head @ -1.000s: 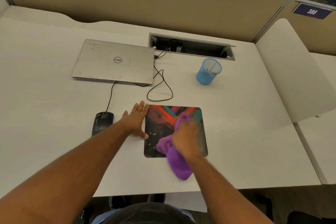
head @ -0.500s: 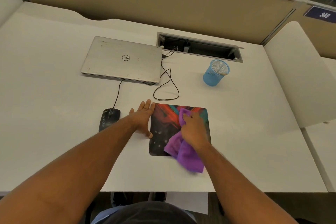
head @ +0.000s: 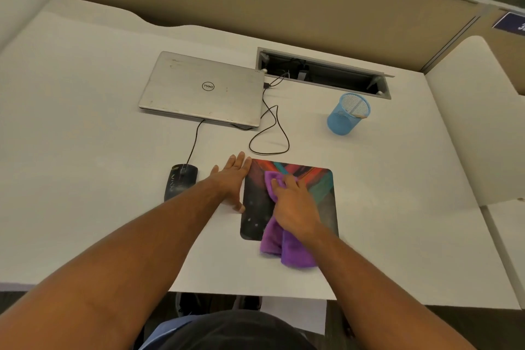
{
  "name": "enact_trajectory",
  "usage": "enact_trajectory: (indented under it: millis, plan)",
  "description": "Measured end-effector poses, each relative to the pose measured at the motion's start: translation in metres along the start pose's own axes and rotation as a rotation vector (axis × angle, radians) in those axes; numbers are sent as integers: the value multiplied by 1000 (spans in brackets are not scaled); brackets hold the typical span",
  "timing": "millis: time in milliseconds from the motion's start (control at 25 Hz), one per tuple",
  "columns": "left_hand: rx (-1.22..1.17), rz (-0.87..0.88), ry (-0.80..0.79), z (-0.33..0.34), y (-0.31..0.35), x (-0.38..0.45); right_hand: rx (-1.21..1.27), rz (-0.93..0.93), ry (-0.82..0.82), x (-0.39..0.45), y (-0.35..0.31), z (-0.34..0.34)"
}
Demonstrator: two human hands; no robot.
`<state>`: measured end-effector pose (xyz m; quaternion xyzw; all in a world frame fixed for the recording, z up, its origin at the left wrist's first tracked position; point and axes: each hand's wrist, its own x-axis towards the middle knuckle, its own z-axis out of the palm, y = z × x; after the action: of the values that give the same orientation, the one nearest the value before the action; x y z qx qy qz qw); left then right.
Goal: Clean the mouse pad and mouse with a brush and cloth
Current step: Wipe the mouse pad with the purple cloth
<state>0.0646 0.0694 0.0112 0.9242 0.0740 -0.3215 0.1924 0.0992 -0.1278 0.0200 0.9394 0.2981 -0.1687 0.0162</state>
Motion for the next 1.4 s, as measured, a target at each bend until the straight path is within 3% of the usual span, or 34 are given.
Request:
enact_trajectory:
  millis: [240,520,760,1000,1240,1400]
  plan:
    - [-7,8,23,3,-3,2,-68,-217,-35,-47,-38,22]
    - [3,6,27,5,-2,2,-209,-83,56,-3,-42,-2]
    - [-11,14,31,6,-3,5,-205,-267,-30,-52,-30,16]
    - [-7,8,34,8,-5,6,-241,-91,47,0,-43,-10]
    - [-18,12,48,10,-6,8,-202,-276,-19,-50,-33,14]
    - [-18,17,40,10,-7,9,-245,-68,21,-14,-11,1]
